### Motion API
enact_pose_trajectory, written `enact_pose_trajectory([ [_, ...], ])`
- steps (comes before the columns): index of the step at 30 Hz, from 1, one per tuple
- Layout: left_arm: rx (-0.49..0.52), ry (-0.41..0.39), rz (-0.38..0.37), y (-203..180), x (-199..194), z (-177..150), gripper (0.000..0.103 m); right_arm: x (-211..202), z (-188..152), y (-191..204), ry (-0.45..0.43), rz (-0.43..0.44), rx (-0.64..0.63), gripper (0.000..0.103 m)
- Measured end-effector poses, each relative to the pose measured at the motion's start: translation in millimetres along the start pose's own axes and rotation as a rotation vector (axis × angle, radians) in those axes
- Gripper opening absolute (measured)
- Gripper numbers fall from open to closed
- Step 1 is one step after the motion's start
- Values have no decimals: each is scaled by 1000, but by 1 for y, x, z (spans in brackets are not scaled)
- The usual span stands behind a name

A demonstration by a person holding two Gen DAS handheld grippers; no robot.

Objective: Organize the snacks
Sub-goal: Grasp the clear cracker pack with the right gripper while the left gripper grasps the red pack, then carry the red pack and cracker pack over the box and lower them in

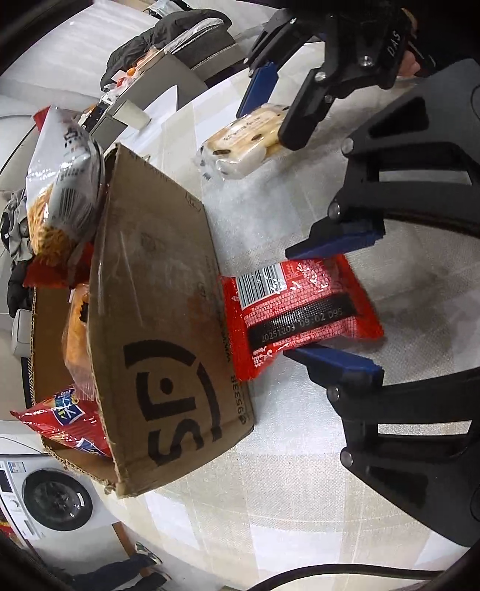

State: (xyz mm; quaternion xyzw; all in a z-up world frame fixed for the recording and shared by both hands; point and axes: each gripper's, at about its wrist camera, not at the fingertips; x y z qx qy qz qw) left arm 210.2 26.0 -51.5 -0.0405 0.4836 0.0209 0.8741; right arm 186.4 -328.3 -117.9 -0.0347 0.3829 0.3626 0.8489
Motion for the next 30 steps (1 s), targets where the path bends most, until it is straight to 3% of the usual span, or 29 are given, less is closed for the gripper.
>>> enact_pose_trajectory([
  [30,-17,-215,-2,20,-138,-30,41,-46,14,23,-173,11,-18,59],
])
Point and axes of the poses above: each gripper's, at about its wrist camera, not at the fingertips, and x roughly the way its jaws point, y to its left, z to its top, and after that the axes turned 8 degrees about z, right-handed
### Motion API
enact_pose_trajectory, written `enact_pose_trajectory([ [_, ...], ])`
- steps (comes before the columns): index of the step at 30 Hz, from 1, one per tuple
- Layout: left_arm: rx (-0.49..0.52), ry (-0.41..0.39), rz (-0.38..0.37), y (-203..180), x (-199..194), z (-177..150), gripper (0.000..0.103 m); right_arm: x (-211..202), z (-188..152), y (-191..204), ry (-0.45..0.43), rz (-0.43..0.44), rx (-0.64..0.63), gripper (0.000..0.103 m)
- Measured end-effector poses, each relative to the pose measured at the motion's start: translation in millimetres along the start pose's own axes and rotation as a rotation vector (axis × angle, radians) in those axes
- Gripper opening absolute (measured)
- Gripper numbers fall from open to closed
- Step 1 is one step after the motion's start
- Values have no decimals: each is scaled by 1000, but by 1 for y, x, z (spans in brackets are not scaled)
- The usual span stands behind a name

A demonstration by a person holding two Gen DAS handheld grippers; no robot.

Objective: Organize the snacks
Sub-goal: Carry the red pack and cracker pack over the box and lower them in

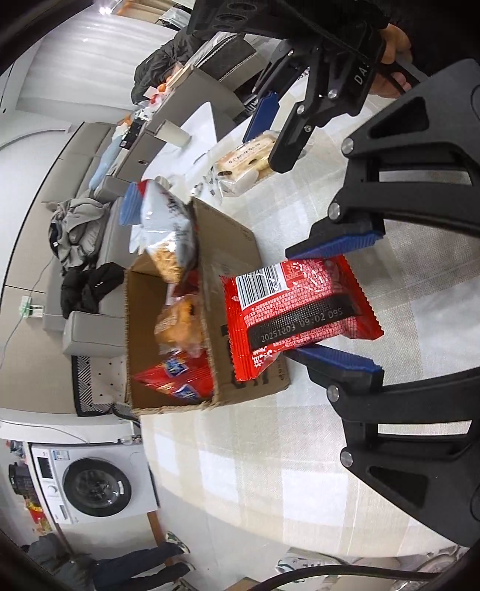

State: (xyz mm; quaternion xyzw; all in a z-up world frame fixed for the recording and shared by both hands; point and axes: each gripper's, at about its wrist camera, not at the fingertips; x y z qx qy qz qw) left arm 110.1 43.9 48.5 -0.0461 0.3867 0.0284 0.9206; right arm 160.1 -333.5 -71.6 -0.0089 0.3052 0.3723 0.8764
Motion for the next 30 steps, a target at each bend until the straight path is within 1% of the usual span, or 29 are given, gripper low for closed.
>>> enact_pose_trajectory([
  [4,-14,-25,7,5,-16,6,41,-1,6,0,-6,-2,-8,59],
  [9,-24,-39,18,14,-25,14,41,1,12,0,-17,-2,-6,59],
  [15,-35,-53,24,20,-21,25,41,9,21,1,-21,-5,-17,59],
  [21,-33,-73,29,19,-16,41,41,20,40,5,-36,-6,-41,59],
  [30,-17,-88,33,19,-5,65,41,43,67,1,-43,3,-54,59],
])
Point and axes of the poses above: each gripper's, at about its wrist camera, not at the fingertips, and x roughly the way its jaws point, y to its left, z to its top, and after that the axes turned 8 degrees about z, right-handed
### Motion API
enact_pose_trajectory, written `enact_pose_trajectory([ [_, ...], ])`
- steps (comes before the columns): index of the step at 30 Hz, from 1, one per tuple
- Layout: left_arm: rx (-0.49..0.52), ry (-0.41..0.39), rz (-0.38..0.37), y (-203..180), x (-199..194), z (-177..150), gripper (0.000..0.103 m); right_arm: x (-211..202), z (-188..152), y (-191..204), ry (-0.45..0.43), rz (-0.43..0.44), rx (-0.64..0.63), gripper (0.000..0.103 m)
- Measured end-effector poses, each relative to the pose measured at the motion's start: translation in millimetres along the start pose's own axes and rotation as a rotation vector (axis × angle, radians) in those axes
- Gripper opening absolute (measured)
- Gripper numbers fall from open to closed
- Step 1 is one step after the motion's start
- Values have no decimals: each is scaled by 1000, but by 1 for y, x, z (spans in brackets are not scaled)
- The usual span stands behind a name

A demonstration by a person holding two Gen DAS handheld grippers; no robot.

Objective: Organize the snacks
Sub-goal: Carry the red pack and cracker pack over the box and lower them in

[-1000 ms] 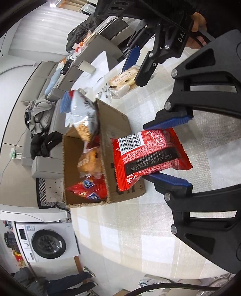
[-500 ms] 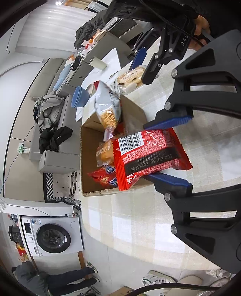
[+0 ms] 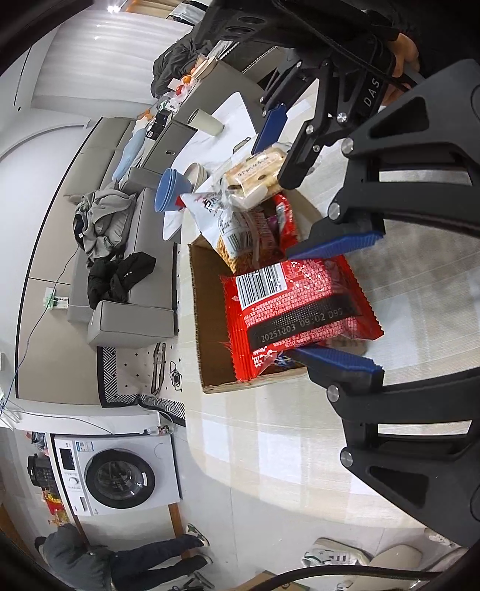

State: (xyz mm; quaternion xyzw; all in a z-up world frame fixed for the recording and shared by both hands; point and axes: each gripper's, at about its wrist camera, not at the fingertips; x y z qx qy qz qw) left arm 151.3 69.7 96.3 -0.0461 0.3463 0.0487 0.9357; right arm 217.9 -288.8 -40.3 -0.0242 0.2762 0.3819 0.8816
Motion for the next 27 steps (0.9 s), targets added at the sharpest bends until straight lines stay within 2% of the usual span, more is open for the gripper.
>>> enact_pose_trajectory([
  [13,20,18,7,-3,51,37,42,33,22,-10,28,-15,-4,59],
  [27,45,27,13,-6,90,51,42,64,26,-19,67,-16,-31,59],
])
Point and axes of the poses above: each gripper's, at about its wrist camera, not at the fingertips, and x roughly the way its jaws point, y to its left, z to its top, and after that the axes turned 8 degrees about z, right-handed
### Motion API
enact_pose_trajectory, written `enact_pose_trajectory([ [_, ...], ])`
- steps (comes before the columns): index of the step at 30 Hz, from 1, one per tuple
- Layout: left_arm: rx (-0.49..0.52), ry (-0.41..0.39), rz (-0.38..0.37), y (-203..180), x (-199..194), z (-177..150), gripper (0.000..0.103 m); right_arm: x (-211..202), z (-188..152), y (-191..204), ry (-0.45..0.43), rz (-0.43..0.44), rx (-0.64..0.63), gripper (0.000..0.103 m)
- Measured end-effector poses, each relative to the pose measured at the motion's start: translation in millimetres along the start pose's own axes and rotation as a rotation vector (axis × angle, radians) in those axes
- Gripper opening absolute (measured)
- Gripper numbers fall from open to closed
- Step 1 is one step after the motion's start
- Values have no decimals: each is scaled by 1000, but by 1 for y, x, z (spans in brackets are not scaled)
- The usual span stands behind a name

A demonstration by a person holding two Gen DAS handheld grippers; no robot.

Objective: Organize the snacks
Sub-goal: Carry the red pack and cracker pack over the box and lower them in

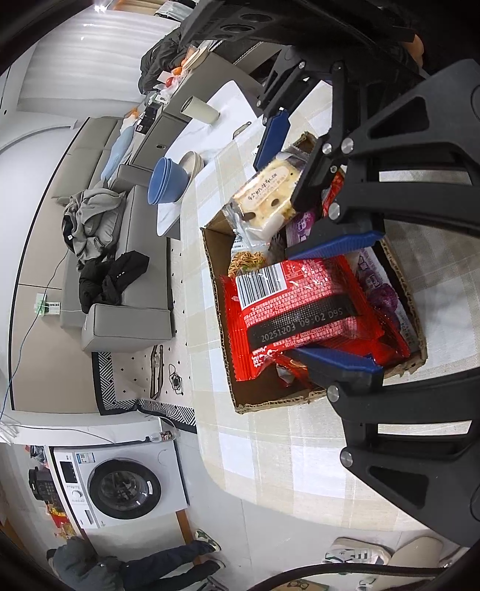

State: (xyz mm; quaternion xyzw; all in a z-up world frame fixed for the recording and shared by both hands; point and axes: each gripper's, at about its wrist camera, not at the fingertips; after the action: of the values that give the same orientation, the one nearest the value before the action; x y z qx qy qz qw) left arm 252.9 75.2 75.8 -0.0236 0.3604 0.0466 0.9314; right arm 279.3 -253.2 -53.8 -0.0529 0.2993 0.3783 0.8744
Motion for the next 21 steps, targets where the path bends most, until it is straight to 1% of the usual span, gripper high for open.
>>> enact_pose_trajectory([
  [7,11,5,0,-1,11,0,42,12,2,1,12,0,-21,59],
  [16,25,9,1,-2,22,3,42,20,-2,10,6,-59,-102,59],
  [21,52,14,-2,-6,29,5,42,9,-3,10,-36,-67,-106,59],
])
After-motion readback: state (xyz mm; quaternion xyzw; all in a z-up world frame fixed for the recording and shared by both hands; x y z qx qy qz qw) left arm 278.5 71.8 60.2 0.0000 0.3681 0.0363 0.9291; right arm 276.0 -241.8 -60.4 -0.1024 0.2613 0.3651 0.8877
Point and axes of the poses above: each gripper's, at about its wrist camera, not at the fingertips, and x roughly the way its jaws point, y to its left, z to its top, and after that the axes turned 8 degrees about z, right-handed
